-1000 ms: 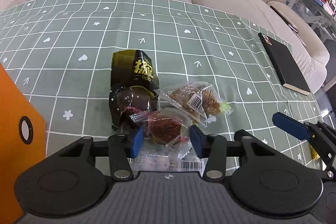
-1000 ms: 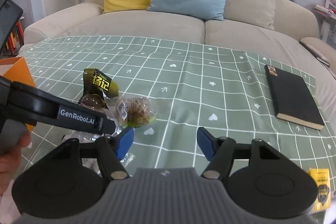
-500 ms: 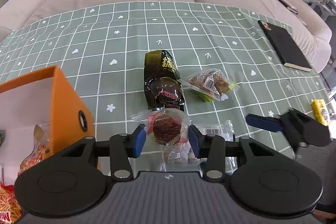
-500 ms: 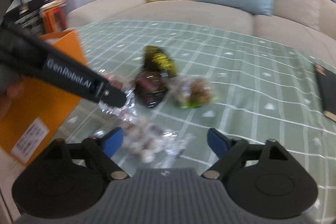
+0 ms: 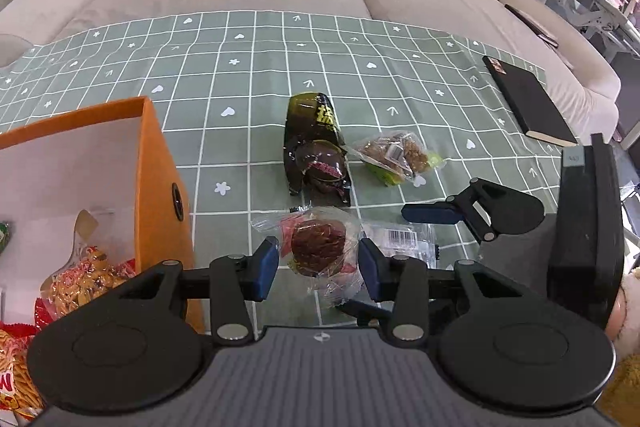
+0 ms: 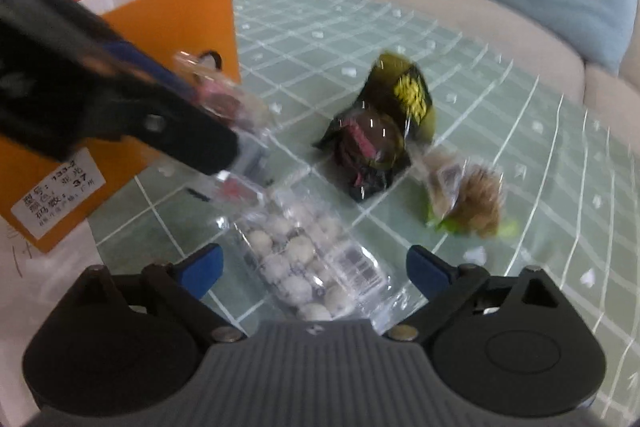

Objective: Organize snacks
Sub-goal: 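Grasp the brown wrapped candy with the left gripper while the right grasps the white-ball candy tray, then carry the brown candy and white-ball tray over the orange box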

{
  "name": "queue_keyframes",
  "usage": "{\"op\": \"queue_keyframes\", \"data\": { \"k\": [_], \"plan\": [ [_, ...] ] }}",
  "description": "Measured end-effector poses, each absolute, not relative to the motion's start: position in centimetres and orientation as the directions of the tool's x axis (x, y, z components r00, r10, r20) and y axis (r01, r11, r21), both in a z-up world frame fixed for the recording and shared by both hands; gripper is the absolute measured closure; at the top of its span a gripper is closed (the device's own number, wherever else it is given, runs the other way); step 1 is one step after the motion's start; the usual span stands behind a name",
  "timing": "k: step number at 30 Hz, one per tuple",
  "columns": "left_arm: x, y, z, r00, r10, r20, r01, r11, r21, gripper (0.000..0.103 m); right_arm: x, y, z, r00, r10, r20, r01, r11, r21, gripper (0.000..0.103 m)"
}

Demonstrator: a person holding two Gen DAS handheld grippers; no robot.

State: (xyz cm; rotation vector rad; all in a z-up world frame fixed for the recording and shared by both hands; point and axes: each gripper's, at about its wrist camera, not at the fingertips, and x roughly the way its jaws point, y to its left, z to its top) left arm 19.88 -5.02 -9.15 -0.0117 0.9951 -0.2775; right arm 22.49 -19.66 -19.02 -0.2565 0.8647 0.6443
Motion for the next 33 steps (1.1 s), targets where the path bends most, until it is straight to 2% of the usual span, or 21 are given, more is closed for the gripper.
{"op": "queue_keyframes", "data": {
  "k": [2,7,11,22,33],
  "plan": [
    [19.7,-5.1,-9.2,0.510,-0.237,-0.827,0.224,0.965,-0.138,0.054,22.2,-19.8,-18.9,0.492,0.409,-0.769,-0.598,0.800,0.043,0.013],
    [19.4,-5.3,-9.3,0.507,-0.244,-0.826,0.230,0.963,-0.143,0.054,20.5,-19.9,-18.5,0.513,0.382,-0.769,-0.562,0.826,0.036,0.034],
    [18.8,-5.5,-8.9,0.513,-0.250,-0.821,0.236,0.961,-0.145,0.054,19.1,-19.8,-18.1,0.530,0.336,-0.779,-0.502,0.864,0.032,0.039],
    [15.4,-5.5,-7.2,0.553,-0.288,-0.782,0.259,0.951,-0.168,0.055,14.9,-21.9,-17.0,0.560,0.220,-0.799,-0.253,0.964,0.089,0.042],
    [12.1,-4.2,-4.6,0.586,-0.334,-0.739,0.257,0.941,-0.221,0.055,10.3,-22.8,-11.7,0.652,0.225,-0.724,-0.152,0.974,0.166,0.043]
  ]
}}
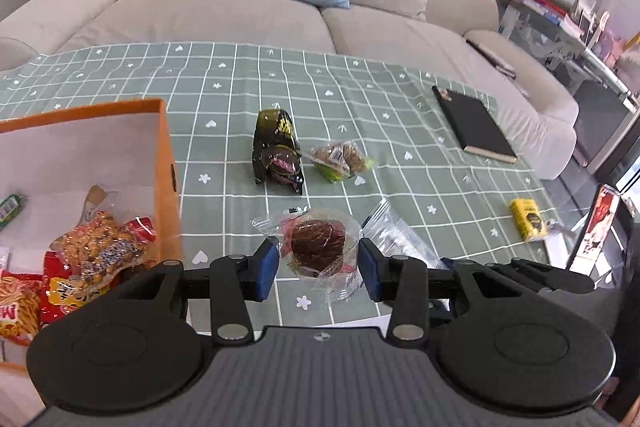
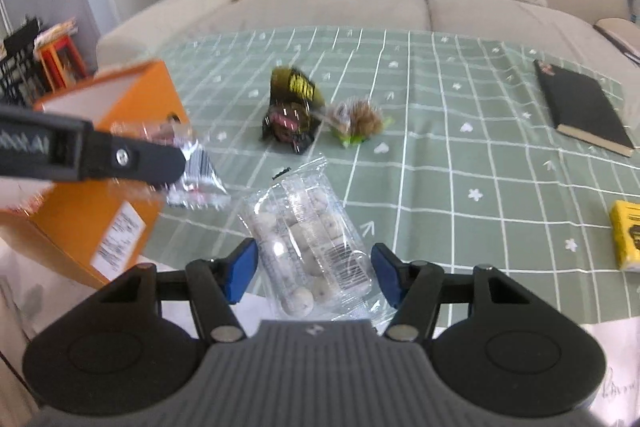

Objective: Organize snacks
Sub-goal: 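Carry the brown candy and white-ball tray over the orange box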

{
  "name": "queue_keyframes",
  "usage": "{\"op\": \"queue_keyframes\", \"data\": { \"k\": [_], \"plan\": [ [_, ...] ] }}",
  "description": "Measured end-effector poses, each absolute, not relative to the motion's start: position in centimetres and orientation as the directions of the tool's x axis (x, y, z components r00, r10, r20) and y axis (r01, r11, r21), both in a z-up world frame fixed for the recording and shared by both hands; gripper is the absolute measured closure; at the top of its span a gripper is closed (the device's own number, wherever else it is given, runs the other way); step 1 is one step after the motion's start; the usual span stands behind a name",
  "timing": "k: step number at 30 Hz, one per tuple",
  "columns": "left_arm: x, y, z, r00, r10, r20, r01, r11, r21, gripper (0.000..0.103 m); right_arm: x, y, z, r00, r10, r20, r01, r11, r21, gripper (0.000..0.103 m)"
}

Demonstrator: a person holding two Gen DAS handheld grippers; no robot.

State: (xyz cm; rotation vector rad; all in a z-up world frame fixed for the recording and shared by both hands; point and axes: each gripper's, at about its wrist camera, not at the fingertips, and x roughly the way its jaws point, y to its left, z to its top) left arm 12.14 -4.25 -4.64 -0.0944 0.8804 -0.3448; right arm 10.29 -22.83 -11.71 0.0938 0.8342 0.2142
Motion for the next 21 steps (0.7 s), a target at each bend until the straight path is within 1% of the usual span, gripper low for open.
{"op": "queue_keyframes", "data": {
  "k": [8,14,18,21],
  "plan": [
    [10.9,-1.1,-1.7,0.643,-0.333,-0.690,0.223,0.943,-0.247,0.055,9.6,-21.2,-6.5,0.714,0.274,-0.644,-0.171,0.960,0.220,0.043],
    [10.5,2.7,-0.2,0.689,-0.283,-0.667,0.145,0.956,-0.257,0.055,9.4,-18.5,-3.4,0.735,0.327,-0.593,-0.226,0.944,0.240,0.044],
    [10.2,5.7,0.5,0.715,-0.248,-0.654,0.090,0.960,-0.265,0.055,9.4,-16.3,-2.0,0.730,0.365,-0.577,-0.268,0.930,0.250,0.044],
    [10.4,8.1,0.8,0.728,-0.189,-0.659,0.041,0.971,-0.234,0.055,9.9,-14.4,-1.3,0.717,0.398,-0.572,-0.305,0.917,0.256,0.044]
  ]
}}
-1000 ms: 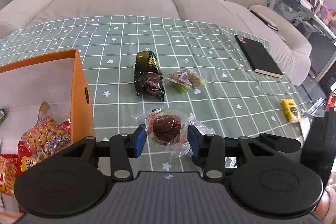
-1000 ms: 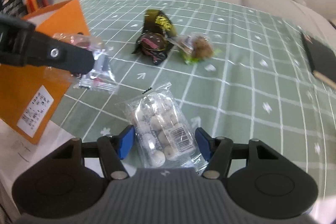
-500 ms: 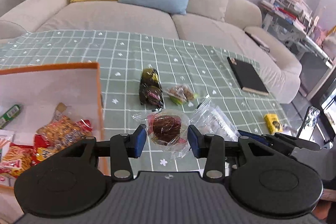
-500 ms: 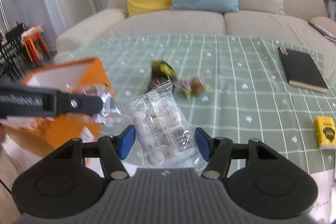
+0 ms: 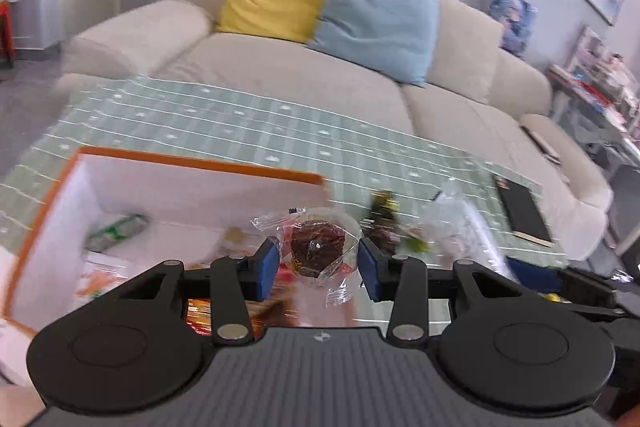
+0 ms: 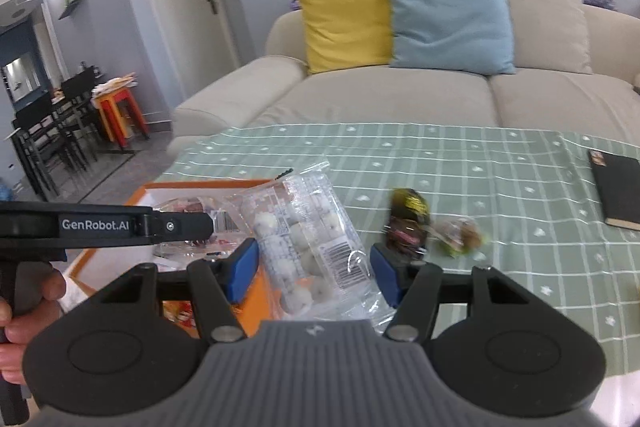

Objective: Organize snacks
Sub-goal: 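Carry the brown candy and white-ball tray over the orange box, then open both grippers to drop the candies into the box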

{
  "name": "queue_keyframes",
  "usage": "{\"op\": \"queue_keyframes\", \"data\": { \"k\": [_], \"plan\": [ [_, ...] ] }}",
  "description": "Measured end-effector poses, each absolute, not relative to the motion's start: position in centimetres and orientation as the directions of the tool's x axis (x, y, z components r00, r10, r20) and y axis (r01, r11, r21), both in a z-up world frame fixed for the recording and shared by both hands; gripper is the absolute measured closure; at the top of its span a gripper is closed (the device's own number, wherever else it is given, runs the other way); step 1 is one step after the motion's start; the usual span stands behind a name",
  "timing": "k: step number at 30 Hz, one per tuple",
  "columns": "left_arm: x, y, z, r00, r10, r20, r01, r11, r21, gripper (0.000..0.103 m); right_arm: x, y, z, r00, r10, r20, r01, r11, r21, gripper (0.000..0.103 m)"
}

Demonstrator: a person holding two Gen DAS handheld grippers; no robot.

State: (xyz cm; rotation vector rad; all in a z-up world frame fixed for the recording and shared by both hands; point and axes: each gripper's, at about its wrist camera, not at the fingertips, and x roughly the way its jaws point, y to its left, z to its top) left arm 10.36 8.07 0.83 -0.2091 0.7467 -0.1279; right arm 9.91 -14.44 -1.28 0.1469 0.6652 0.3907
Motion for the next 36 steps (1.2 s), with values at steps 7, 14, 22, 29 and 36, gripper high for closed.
{"op": "queue_keyframes", "data": {
  "k": [7,14,22,29,36],
  "plan": [
    [11.7,12.5,0.4,0.703,-0.123,-0.700,-0.021,0.981,-0.193,0.055,11.6,-8.7,-0.3,0.673,0.454,-0.584,-0.411,0.886,0.215,0.044],
    [13.5,15.2,-2.4,0.610,-0.070,-0.790,-0.064,0.989,-0.137,0.056,14.1,-2.8,-2.1,0.594,0.452,-0.666,-0.505,0.854,0.129,0.044],
    [15.2,16.1,-6.0,0.527,-0.030,-0.850,-0.040,0.997,-0.060,0.056,16.6,1.3,-5.7,0.557,0.373,-0.742,-0.555,0.832,0.002,0.044],
    [16.9,16.0,-7.9,0.494,-0.003,-0.870,-0.006,1.000,-0.007,0.056,17.8,3.3,-8.1,0.560,0.300,-0.772,-0.590,0.799,-0.118,0.044],
    [18.1,15.6,-9.3,0.459,0.015,-0.888,0.000,1.000,0.017,0.056,18.8,4.2,-10.1,0.554,0.242,-0.796,-0.606,0.774,-0.187,0.044]
  ]
}}
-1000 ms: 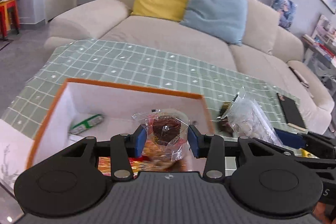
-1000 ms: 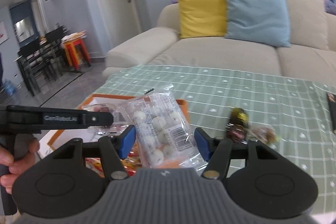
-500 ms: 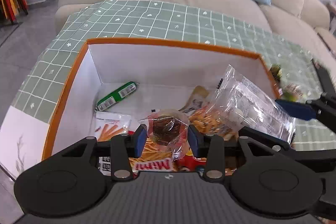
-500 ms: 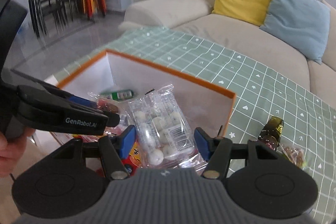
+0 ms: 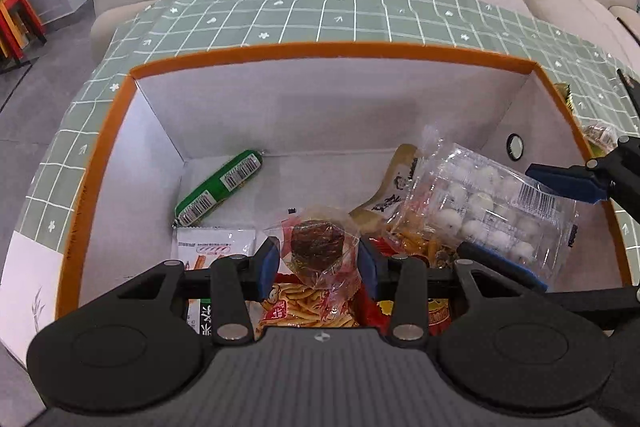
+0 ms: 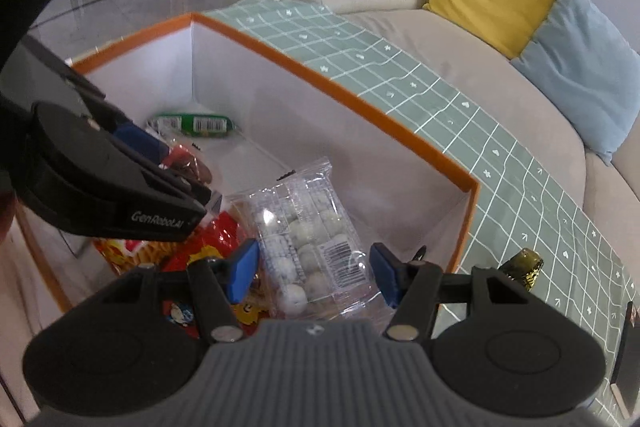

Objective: Organize snacks
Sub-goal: 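Open both grippers to drop the candies into the box, then move both grippers back toward the dark wrapped candies on the table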

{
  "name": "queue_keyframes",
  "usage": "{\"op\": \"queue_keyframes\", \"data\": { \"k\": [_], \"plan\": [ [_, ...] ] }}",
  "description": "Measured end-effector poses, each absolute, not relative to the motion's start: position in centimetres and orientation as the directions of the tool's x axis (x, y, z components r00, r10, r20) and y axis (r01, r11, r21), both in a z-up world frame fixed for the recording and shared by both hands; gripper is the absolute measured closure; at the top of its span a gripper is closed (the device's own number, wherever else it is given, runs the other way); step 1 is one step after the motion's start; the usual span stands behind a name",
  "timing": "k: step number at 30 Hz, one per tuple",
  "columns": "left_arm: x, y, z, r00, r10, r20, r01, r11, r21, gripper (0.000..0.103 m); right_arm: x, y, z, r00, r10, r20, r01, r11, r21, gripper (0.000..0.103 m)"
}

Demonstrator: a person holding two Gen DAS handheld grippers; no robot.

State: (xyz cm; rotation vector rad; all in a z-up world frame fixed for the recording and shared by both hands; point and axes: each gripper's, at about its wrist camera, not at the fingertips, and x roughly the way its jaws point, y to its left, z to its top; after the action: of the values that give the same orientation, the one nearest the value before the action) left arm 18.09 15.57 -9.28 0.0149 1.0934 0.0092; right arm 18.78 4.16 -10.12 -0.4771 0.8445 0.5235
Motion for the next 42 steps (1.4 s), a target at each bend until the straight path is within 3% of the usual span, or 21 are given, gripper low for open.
{"op": "queue_keyframes", "data": {
  "k": [6,12,17,25,33,42],
  "plan": [
    [18.8,14.9,-9.8,0.430,0.051,-0.902,-0.001,0.998,0.056,0.053,19.1,4.4,-11.3,0.539,0.213,-0.815,-0.613,0.763,-0.206,0.043],
    [18.6,14.9,-9.8,0.430,0.050,-0.901,-0.006,0.999,0.052,0.043,19.0,4.0,-10.9,0.534,0.234,-0.812,-0.618,0.764,-0.187,0.042],
    [18.0,15.1,-8.9,0.453,0.031,-0.891,-0.012,1.000,0.029,0.037,18.3,3.8,-10.0,0.553,0.250,-0.795,-0.614,0.767,-0.186,0.034],
    [15.9,14.9,-5.1,0.567,0.001,-0.823,-0.015,1.000,-0.009,0.028,16.6,1.7,-6.8,0.602,0.296,-0.742,-0.576,0.804,-0.147,0.017],
    [12.8,12.8,-2.3,0.678,0.016,-0.735,-0.024,1.000,-0.001,0.025,14.8,-2.5,-3.4,0.650,0.340,-0.679,-0.468,0.884,-0.005,0.010],
    [10.7,10.8,-0.8,0.751,0.019,-0.661,-0.027,1.000,-0.001,0.025,11.5,-7.4,-1.8,0.746,0.266,-0.611,-0.343,0.939,-0.009,0.007]
  ]
}}
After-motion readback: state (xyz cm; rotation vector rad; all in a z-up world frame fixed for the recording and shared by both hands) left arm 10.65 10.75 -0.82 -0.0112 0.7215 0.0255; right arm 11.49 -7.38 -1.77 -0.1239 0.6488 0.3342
